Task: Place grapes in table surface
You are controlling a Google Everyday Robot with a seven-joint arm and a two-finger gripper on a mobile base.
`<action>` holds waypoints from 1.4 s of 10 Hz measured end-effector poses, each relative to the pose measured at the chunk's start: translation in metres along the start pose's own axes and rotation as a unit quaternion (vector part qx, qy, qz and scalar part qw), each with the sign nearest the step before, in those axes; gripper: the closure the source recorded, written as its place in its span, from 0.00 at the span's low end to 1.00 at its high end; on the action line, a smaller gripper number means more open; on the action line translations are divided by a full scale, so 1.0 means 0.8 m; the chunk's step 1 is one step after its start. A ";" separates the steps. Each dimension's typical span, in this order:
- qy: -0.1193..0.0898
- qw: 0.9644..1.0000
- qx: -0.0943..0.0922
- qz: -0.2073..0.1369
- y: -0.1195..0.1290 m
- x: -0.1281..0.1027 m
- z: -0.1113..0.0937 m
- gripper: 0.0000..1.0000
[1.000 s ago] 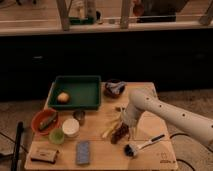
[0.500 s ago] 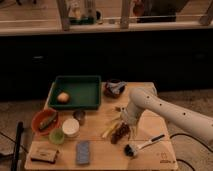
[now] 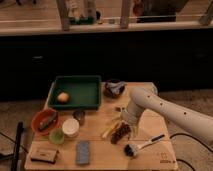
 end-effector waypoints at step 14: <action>0.001 1.000 0.015 -0.001 0.001 0.000 -0.006 0.20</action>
